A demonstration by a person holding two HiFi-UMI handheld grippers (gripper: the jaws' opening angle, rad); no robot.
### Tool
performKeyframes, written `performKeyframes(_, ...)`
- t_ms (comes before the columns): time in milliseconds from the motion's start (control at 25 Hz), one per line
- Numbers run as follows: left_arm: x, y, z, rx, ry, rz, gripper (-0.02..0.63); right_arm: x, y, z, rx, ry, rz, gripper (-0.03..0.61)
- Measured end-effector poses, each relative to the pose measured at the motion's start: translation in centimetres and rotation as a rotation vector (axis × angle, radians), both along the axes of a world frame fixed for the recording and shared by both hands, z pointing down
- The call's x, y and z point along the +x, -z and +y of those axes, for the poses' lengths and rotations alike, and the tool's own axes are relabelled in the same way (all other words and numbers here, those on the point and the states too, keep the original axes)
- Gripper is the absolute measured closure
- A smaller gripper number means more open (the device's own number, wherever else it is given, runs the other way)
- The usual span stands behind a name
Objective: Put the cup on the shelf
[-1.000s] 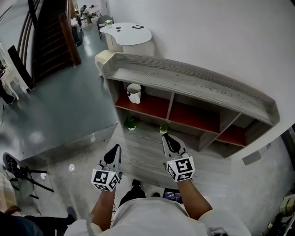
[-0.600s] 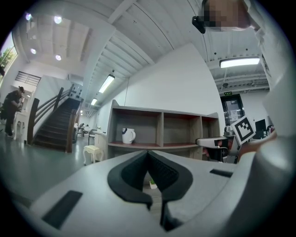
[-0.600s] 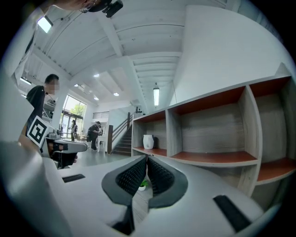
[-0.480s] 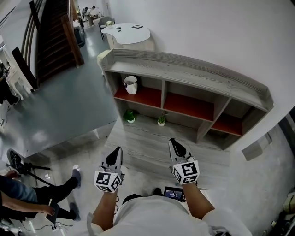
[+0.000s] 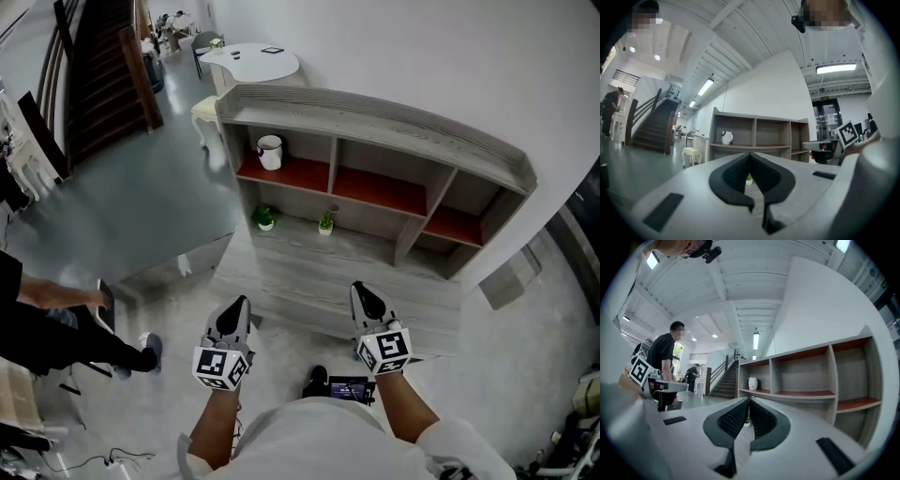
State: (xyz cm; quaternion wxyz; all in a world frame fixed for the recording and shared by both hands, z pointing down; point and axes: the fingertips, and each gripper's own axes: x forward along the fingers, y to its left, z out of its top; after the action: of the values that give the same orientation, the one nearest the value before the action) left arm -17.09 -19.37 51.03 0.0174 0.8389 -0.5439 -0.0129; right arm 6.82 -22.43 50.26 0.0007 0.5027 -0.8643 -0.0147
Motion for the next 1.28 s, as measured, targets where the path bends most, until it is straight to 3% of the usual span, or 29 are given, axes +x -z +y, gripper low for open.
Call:
performKeyframes(160,-1.1,-0.9,5.0,-0.012,-0.017,0.011,0.606,-1.0,0.0,5.2,-0.001,0.001,-0.036,0.543)
performKeyframes(400,-2.5,-3.3,12.4,-0.056,-0.015,0.027,0.606,-2.1,-1.3,13.3,-0.007,-0.002,0.0,0.543)
performKeyframes(640,-2.3,-4.7,16.9,-0.077,0.004,0.02,0.606,-1.3,-0.8,18.0,0.013,0.003,-0.008,0.543)
performKeyframes(1000,0.5,-2.4,21.0,-0.052,0.043,0.036,0.606,0.7,0.3,21.6,0.036,0.09,-0.025,0.545)
performKeyframes(1280,5.3,-3.0,23.5,-0.048,0.037,0.015,0.604,6.5,-1.2,23.6,0.021,0.075,-0.001,0.547)
